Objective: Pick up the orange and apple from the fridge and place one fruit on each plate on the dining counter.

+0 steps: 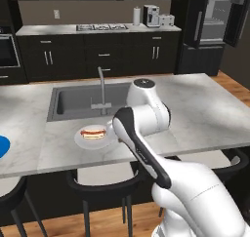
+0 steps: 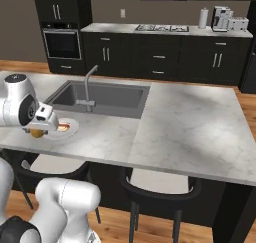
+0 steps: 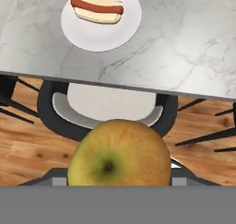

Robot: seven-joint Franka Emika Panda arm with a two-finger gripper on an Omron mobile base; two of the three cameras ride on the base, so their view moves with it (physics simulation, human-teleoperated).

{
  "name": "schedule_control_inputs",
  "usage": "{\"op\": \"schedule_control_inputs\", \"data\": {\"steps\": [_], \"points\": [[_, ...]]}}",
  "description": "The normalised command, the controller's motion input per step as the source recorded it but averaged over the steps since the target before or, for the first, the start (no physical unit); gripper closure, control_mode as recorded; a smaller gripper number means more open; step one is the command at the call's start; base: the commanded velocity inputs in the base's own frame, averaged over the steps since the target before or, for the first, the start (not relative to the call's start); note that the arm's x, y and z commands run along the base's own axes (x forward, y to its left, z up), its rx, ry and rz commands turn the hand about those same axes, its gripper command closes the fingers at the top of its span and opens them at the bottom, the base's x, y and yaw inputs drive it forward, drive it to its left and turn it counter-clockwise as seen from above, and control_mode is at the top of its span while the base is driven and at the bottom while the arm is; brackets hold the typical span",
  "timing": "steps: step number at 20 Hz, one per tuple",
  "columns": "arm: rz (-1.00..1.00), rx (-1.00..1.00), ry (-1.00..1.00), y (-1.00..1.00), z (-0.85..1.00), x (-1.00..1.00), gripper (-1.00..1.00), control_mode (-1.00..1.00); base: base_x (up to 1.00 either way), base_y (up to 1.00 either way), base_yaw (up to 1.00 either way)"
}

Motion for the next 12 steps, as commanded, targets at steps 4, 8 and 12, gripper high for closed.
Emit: {"op": "schedule_control_inputs", "data": {"steps": [4,8,12], "points": [[-0.06,-0.02,0.00,0.36,-0.36,0.39,1.00,-1.00,0.00,0.00,0.00],[-0.06,0.00,0.00,0.11,-0.25,0.42,1.00,-1.00,0.00,0.00,0.00],[-0.05,0.00,0.00,0.07,-0.22,0.52,1.00,-1.00,0.00,0.00,0.00]]}}
